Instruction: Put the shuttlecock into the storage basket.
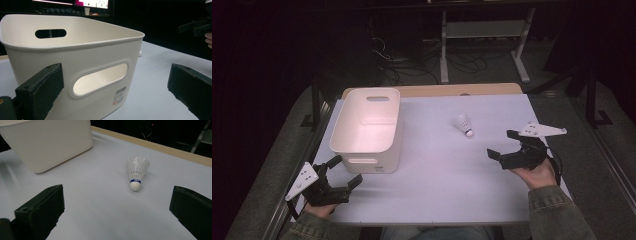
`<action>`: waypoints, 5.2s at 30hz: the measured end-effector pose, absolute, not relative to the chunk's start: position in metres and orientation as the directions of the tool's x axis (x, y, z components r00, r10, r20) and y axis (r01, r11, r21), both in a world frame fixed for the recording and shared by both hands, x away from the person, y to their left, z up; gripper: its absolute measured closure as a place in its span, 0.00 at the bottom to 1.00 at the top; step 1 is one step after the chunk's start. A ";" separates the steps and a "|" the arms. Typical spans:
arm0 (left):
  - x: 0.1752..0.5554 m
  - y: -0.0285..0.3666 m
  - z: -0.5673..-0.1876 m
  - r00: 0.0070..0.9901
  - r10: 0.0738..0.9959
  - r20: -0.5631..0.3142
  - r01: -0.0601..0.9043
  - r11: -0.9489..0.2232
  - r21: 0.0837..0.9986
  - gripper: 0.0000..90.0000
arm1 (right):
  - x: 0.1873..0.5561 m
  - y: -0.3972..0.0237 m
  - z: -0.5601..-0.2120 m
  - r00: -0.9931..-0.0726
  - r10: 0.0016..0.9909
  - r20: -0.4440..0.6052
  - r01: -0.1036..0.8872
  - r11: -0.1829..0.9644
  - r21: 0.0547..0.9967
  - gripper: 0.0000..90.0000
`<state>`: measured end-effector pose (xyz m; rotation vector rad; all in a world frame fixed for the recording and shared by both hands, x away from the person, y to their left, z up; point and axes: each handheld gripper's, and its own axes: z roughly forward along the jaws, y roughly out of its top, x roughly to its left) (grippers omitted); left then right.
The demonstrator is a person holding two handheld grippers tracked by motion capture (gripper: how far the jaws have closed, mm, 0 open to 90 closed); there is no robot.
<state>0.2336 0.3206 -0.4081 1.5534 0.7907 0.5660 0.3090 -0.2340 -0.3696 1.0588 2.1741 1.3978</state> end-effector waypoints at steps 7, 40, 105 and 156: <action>0.234 0.321 -0.408 0.647 0.758 -0.084 0.162 -0.029 0.986 0.00 | 0.314 -0.231 -0.362 -0.669 0.736 0.103 0.406 0.246 0.880 0.00; 0.234 0.322 -0.408 0.645 0.760 -0.082 0.159 -0.029 0.987 0.00 | 0.344 -0.214 -0.345 -0.698 0.708 0.106 0.433 0.299 0.850 0.00; 0.234 0.321 -0.408 0.646 0.758 -0.085 0.156 -0.022 0.987 0.00 | 0.417 -0.200 -0.358 -0.658 0.739 0.145 0.535 0.324 0.780 0.00; 0.234 0.322 -0.408 0.646 0.758 -0.092 0.163 -0.019 0.986 0.00 | 0.476 -0.198 -0.418 -0.614 0.737 0.283 0.682 0.314 0.661 0.00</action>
